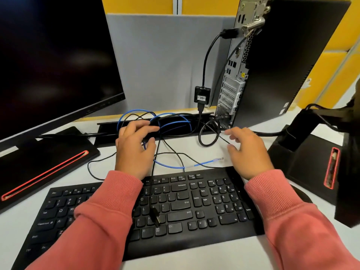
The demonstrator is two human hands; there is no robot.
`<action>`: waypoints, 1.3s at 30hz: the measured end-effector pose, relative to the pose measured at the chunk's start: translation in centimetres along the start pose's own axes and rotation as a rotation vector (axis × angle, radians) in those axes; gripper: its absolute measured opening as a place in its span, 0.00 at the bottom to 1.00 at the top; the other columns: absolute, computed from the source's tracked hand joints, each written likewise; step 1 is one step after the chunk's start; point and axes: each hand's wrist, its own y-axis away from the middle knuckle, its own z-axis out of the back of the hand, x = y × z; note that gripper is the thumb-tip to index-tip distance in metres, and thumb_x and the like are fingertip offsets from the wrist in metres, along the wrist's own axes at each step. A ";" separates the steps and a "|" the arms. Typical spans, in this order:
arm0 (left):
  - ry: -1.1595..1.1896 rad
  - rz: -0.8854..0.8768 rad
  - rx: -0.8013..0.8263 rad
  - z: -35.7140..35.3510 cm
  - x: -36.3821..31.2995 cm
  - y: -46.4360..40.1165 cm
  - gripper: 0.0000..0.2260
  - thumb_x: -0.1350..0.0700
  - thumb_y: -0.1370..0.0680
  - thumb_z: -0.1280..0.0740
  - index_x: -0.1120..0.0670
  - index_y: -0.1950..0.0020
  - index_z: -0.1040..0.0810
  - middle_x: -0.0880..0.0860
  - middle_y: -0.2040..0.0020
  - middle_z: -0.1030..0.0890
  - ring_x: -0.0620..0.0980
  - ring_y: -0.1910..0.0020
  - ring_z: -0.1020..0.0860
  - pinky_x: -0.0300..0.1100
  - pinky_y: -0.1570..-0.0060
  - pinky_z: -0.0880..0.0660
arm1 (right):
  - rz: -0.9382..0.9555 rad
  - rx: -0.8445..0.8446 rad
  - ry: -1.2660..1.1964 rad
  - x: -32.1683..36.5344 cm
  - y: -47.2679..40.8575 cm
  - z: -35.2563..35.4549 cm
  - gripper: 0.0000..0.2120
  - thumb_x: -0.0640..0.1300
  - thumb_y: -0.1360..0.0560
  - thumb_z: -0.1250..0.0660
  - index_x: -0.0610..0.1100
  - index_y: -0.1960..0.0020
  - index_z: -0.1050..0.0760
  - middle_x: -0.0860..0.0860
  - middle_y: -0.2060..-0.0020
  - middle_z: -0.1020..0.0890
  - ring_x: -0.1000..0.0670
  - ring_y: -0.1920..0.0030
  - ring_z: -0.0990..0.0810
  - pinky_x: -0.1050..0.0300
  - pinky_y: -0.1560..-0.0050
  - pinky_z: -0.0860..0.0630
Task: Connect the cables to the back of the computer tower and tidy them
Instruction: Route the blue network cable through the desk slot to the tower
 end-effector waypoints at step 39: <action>0.587 0.447 0.204 5.5 0.0 -3.6 0.16 0.66 0.20 0.38 0.54 0.38 0.19 0.53 0.58 0.12 0.46 0.66 0.20 0.40 0.60 0.25 | 0.045 -0.100 -0.802 6.6 -0.8 2.0 0.11 0.38 0.21 0.36 0.44 0.60 0.20 0.46 0.67 0.17 0.50 0.61 0.18 0.53 0.51 0.23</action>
